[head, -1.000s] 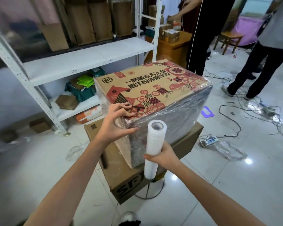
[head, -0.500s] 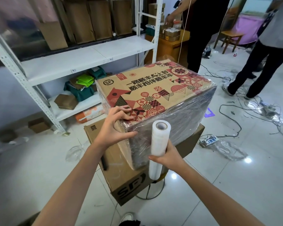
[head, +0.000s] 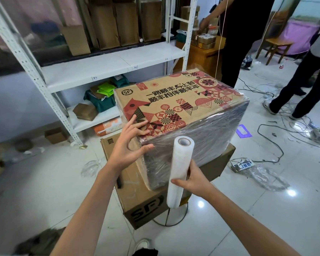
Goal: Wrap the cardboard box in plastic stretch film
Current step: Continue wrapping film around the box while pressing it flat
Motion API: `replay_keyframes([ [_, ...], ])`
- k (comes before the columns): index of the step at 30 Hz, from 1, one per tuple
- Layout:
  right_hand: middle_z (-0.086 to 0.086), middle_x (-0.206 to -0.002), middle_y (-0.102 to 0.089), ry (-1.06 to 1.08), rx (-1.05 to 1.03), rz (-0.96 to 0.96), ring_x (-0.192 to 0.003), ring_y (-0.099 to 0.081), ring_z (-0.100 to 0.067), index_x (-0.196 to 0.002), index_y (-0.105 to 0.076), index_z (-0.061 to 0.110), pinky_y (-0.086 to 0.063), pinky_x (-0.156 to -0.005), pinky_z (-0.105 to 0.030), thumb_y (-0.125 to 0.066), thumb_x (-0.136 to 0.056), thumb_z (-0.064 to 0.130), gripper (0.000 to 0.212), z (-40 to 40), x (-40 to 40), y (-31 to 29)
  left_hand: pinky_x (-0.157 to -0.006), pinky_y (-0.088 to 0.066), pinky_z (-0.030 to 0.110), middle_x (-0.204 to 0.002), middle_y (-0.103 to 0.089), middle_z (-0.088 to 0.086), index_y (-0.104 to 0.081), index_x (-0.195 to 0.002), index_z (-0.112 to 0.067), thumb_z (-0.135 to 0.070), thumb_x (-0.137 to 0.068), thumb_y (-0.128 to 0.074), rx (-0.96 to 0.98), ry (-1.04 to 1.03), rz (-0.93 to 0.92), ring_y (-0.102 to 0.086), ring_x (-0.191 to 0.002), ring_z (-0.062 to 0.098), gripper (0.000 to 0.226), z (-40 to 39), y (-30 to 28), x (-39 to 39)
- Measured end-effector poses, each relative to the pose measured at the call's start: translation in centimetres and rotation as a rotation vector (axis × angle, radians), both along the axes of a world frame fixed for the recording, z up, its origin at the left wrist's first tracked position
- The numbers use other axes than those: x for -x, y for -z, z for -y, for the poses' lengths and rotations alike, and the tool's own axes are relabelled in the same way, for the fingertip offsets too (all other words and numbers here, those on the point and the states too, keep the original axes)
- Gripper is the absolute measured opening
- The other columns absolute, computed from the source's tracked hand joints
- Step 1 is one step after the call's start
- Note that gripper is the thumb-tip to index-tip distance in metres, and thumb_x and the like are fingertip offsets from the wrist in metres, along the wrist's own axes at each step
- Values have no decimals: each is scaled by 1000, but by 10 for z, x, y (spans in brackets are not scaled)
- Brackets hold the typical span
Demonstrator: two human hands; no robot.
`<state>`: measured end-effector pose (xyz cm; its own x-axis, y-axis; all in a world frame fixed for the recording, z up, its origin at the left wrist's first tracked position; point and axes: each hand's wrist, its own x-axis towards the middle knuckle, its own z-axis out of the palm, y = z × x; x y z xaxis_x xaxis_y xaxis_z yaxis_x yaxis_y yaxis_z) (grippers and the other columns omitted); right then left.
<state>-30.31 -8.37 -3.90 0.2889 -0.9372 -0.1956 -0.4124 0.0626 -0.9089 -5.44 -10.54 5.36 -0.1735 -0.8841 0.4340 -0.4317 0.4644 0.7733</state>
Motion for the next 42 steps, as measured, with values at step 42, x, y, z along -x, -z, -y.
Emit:
replay_keyframes([
  [42,7,-125,-54,104,48,13,-115,-54,-9,-140,-28,21,-50,-83,-17,-79,-61,46,98,34,45,-38,-111,-20,37,-131,-55,-16,-63,-97,-23,-40,-76,-69,-8,-19,-71,-26,-140,8,27,6,3,5],
])
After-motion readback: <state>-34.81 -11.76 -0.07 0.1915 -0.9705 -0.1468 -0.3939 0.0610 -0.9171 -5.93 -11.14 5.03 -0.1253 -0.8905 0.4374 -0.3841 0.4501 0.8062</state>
